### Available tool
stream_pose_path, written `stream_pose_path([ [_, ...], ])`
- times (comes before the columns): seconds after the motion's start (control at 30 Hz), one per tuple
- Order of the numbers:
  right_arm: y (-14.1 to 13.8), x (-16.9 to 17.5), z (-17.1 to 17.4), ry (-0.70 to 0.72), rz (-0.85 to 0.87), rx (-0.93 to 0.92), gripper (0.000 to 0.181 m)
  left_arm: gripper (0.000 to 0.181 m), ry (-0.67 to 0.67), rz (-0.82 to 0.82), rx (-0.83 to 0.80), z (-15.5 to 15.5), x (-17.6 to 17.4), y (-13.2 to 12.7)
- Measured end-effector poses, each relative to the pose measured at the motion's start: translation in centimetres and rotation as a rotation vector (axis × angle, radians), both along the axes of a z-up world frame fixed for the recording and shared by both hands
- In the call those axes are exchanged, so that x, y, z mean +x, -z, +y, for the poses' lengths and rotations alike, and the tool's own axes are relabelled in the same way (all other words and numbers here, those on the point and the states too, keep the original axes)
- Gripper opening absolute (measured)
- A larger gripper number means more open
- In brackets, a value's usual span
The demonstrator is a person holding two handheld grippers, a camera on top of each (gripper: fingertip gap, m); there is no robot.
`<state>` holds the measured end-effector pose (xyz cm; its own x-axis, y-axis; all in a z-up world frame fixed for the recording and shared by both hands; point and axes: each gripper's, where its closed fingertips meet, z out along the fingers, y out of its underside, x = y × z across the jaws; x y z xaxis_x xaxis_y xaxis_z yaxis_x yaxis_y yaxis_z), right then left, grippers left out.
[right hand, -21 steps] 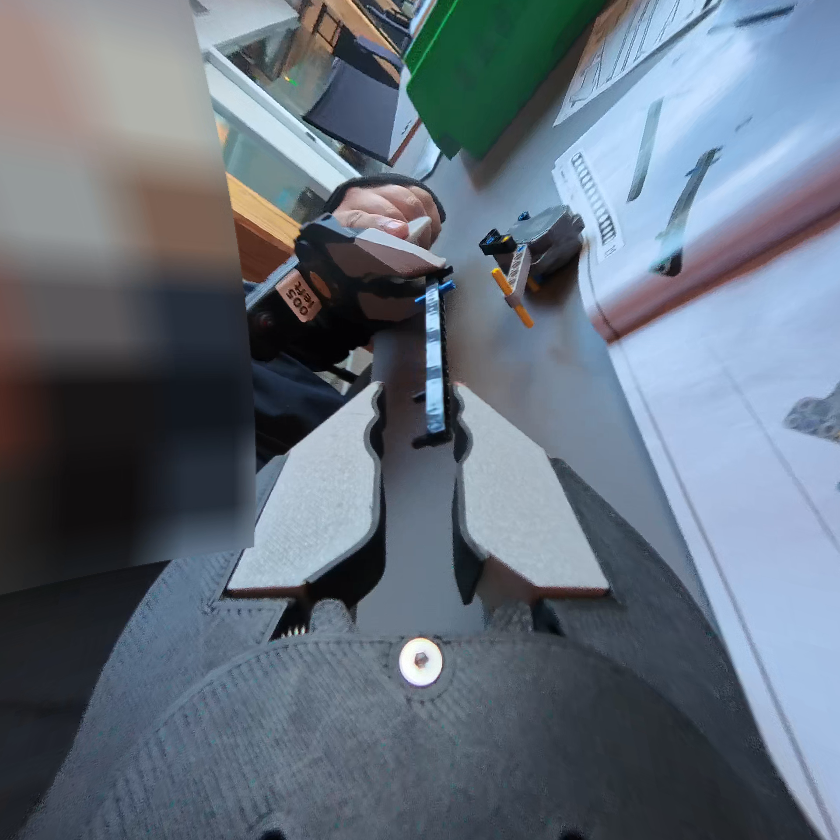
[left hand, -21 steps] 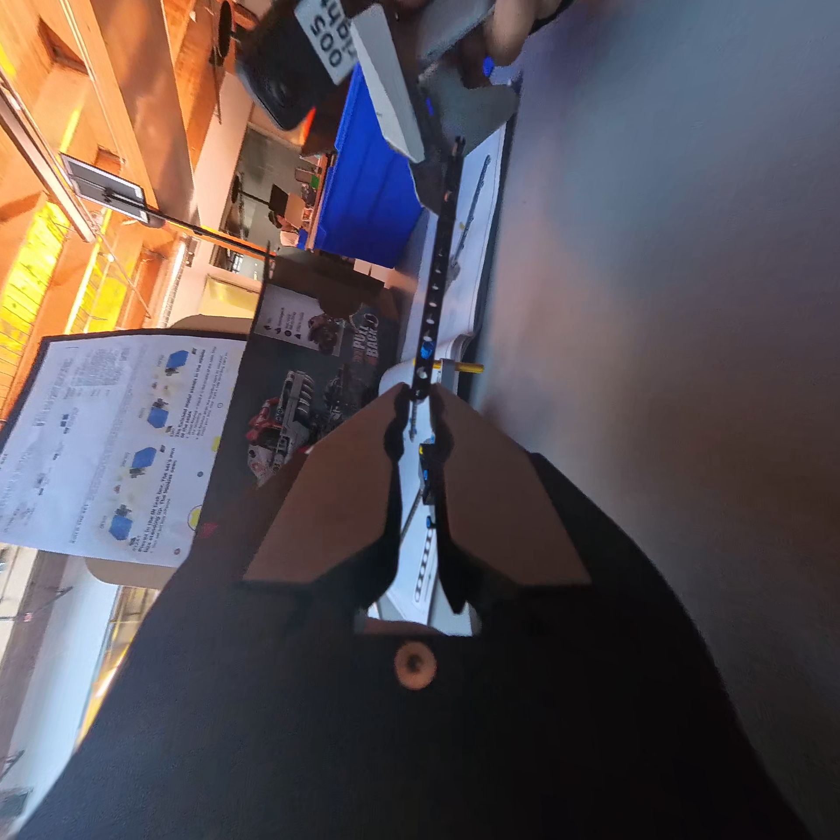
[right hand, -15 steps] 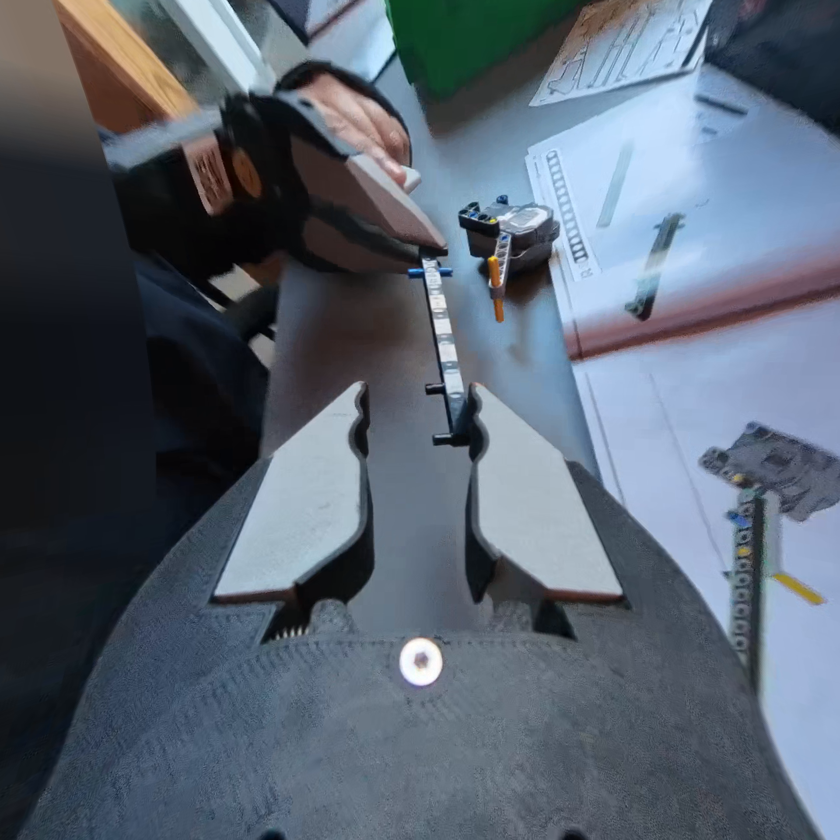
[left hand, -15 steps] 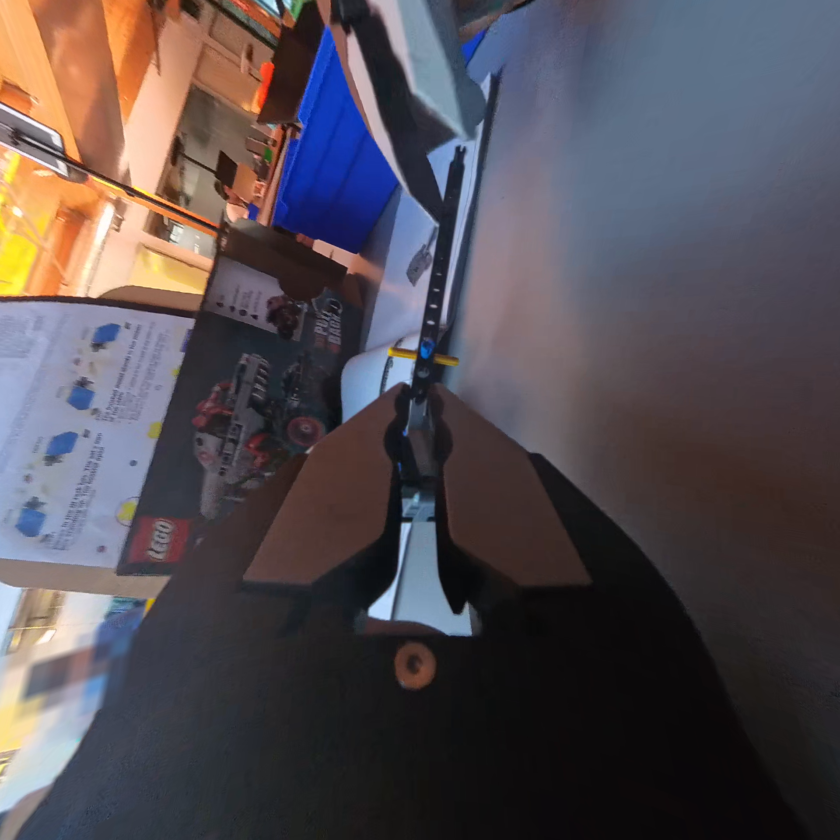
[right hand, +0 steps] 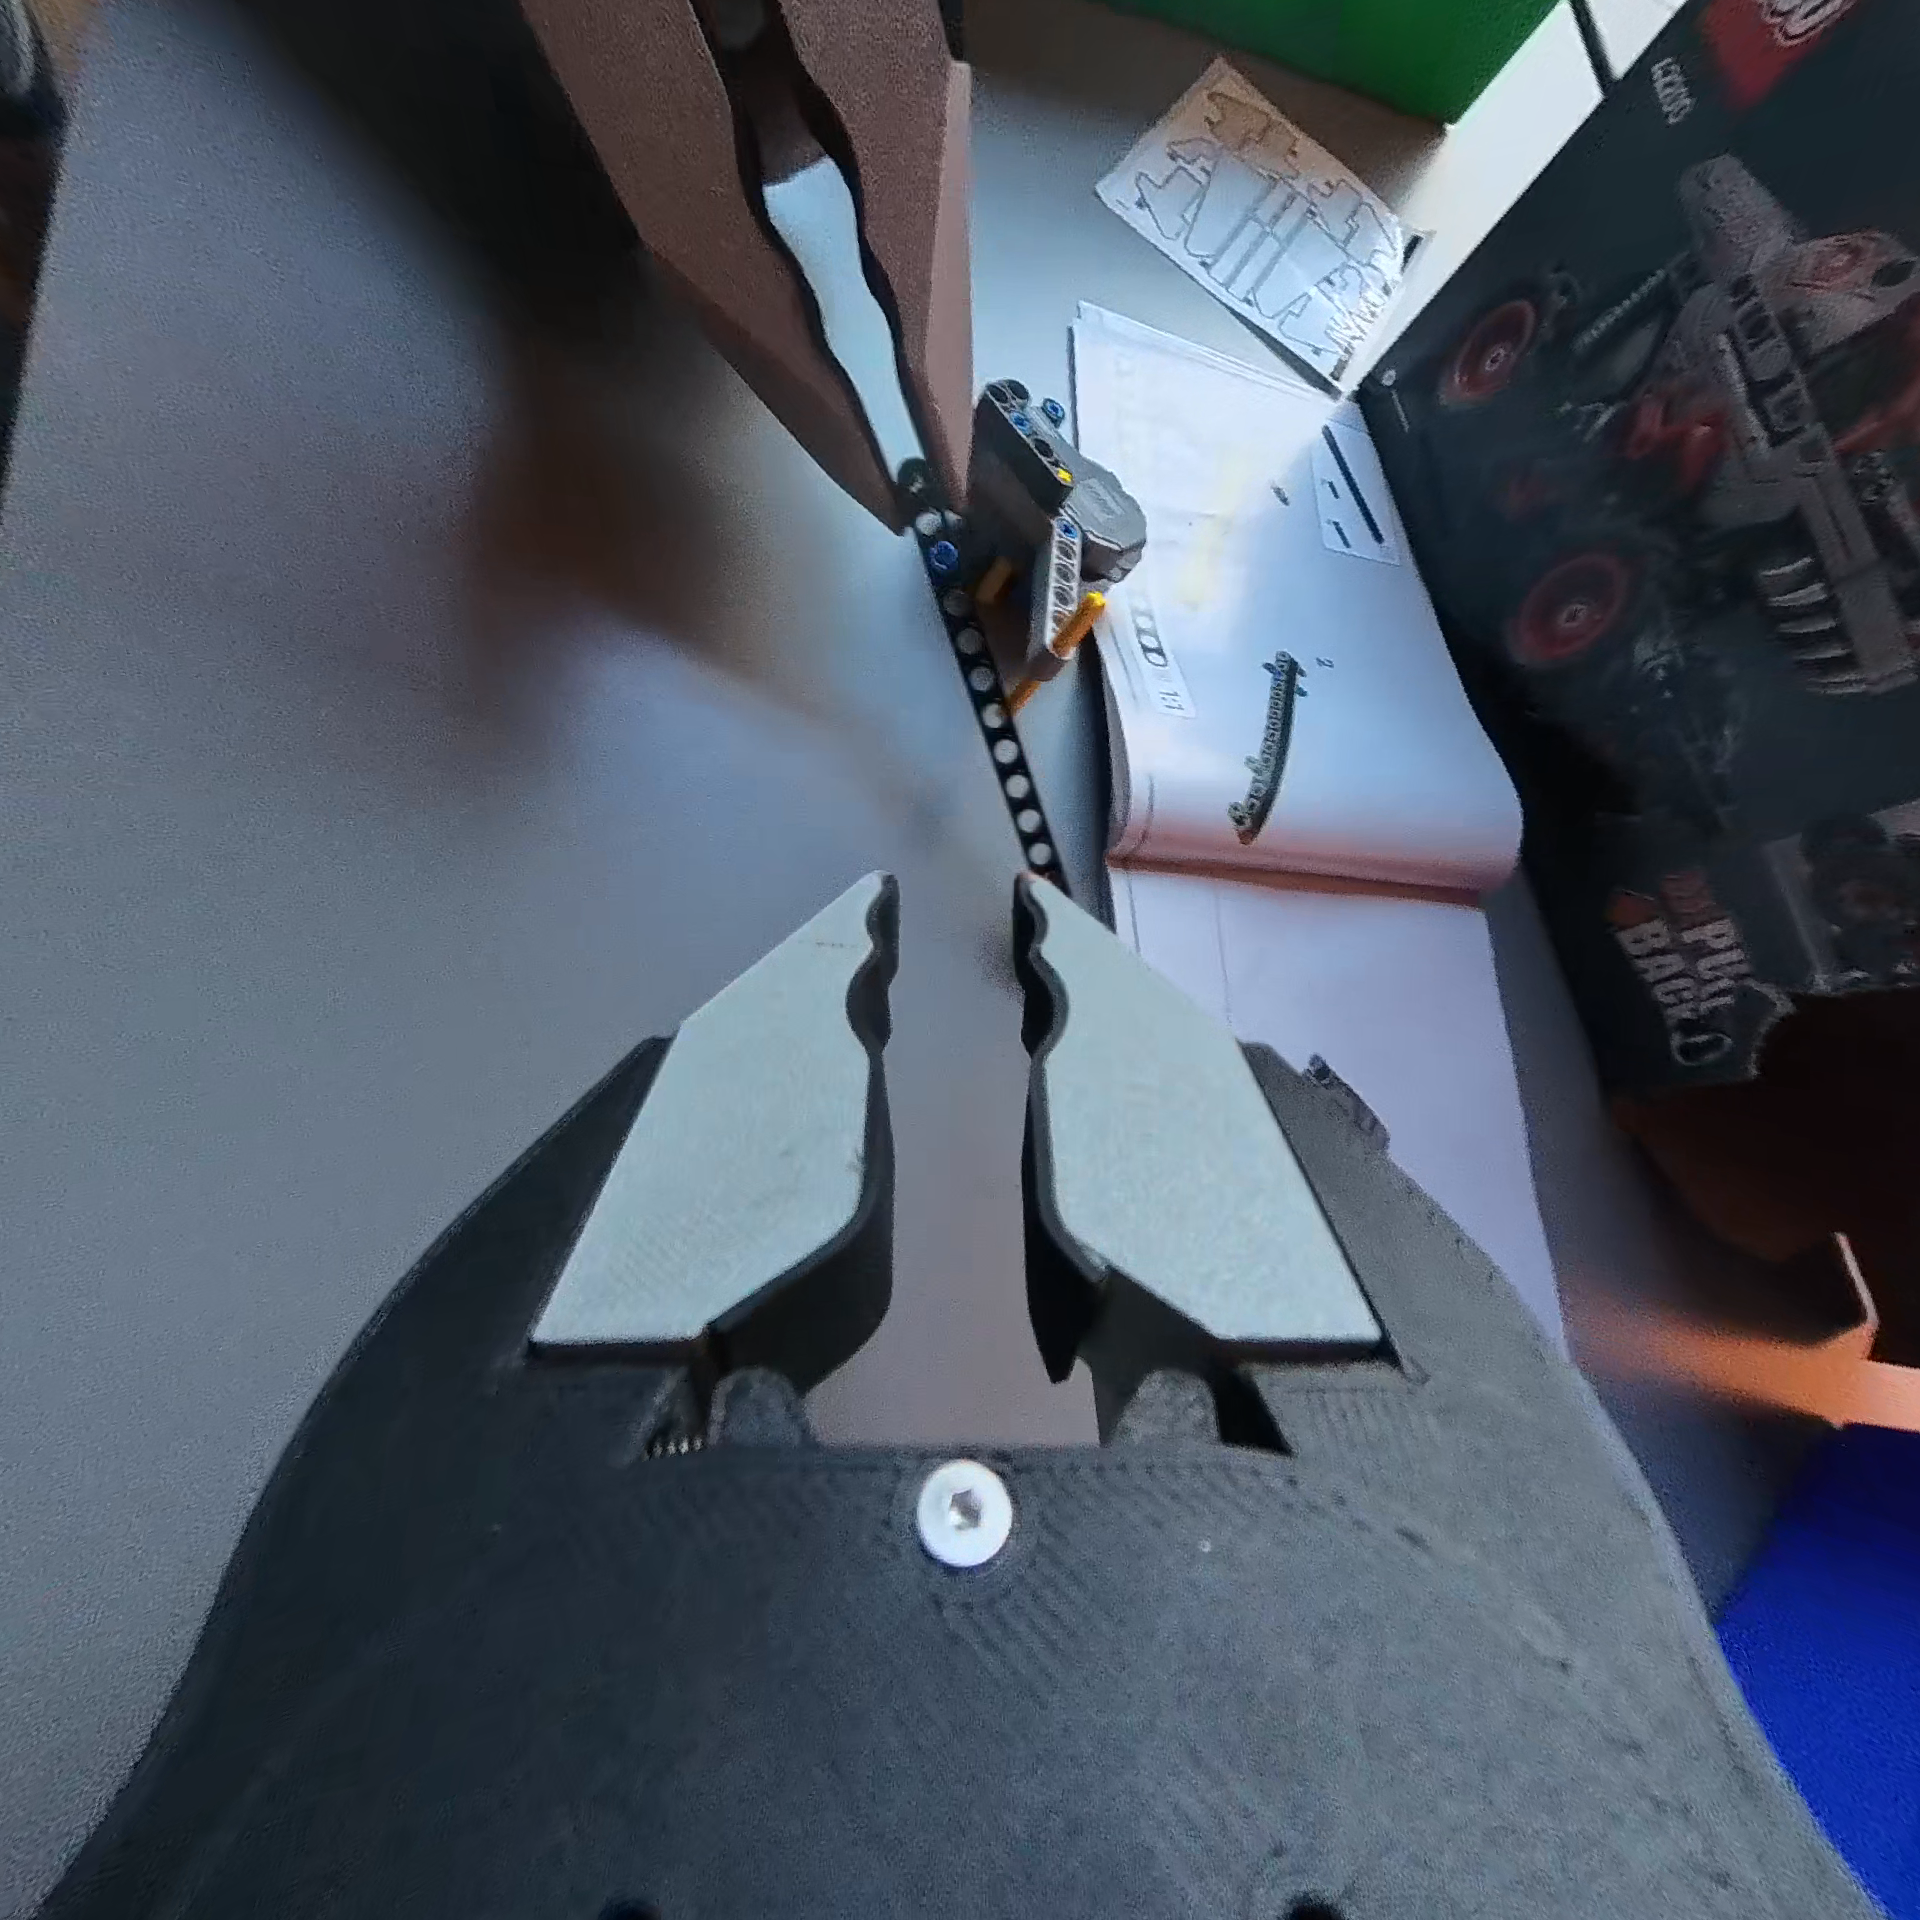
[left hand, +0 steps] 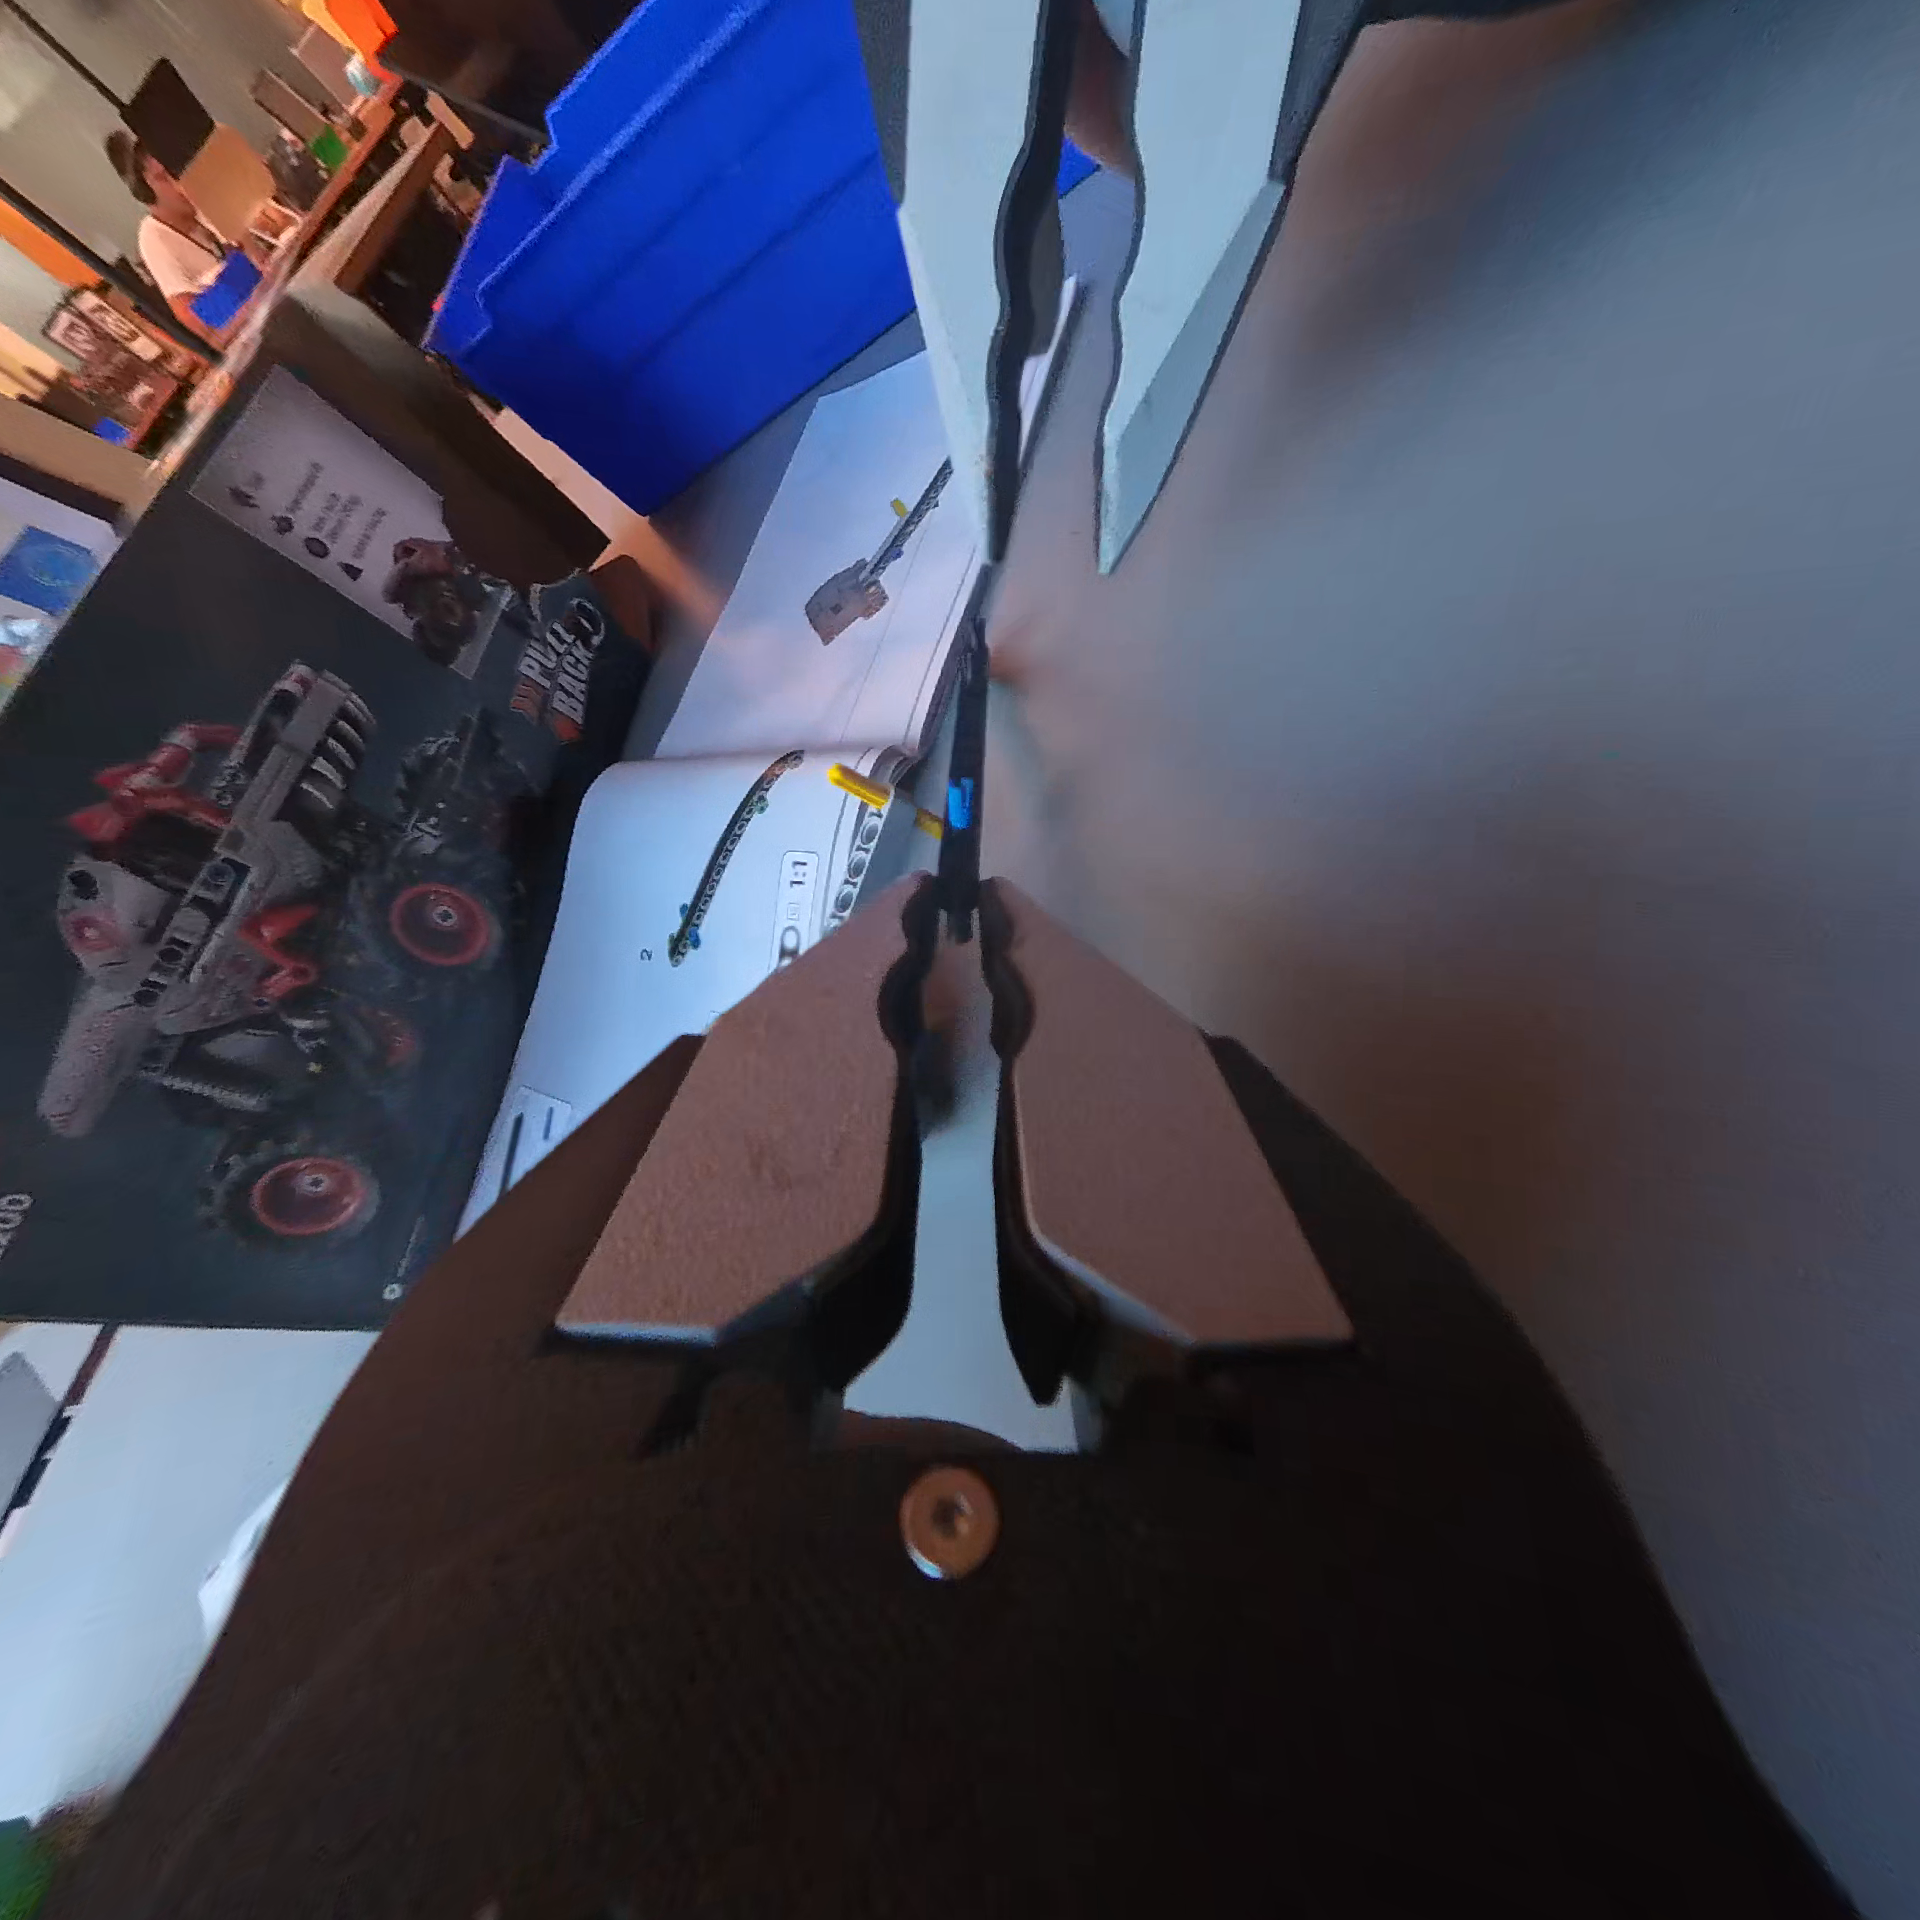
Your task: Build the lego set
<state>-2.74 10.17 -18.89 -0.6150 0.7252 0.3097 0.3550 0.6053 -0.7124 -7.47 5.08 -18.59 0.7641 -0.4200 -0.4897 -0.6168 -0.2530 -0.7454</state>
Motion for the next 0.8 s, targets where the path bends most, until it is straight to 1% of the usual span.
stream_pose_path([
  [0.13, 0.4, -0.2, 0.1, -0.001, 0.004, 0.021, 0.027, 0.005, 0.028, -0.059, -0.015, -0.2, 0.5, -0.1],
  [0.27, 1.3, -0.4, 0.5, 0.01, -0.003, 0.061, 0.028, 0.005, 0.056, -0.105, -0.026, -0.5, 0.7, -0.2],
  [0.4, 1.7, -0.5, 0.4, 0.006, -0.017, 0.053, 0.026, 0.005, 0.113, -0.236, -0.034, -1.1, 1.4, -1.2],
  [0.43, 1.6, -0.3, 0.2, -0.006, -0.021, 0.035, 0.023, 0.005, 0.116, -0.267, -0.031, -1.1, 1.3, -1.5],
  [0.5, 1.4, 0.1, -0.3, -0.036, -0.04, -0.012, 0.007, 0.005, 0.133, -0.326, -0.039, -1.3, 1.4, -1.9],
  [0.57, 0.9, 0.1, -0.4, -0.032, -0.047, -0.067, 0.007, 0.005, 0.126, -0.365, -0.044, -1.2, 1.2, -2.1],
  [0.8, -1.6, 0.5, -0.8, -0.061, -0.052, -0.297, 0.006, 0.006, 0.03, -0.374, -0.081, -0.5, -0.3, -1.2],
])
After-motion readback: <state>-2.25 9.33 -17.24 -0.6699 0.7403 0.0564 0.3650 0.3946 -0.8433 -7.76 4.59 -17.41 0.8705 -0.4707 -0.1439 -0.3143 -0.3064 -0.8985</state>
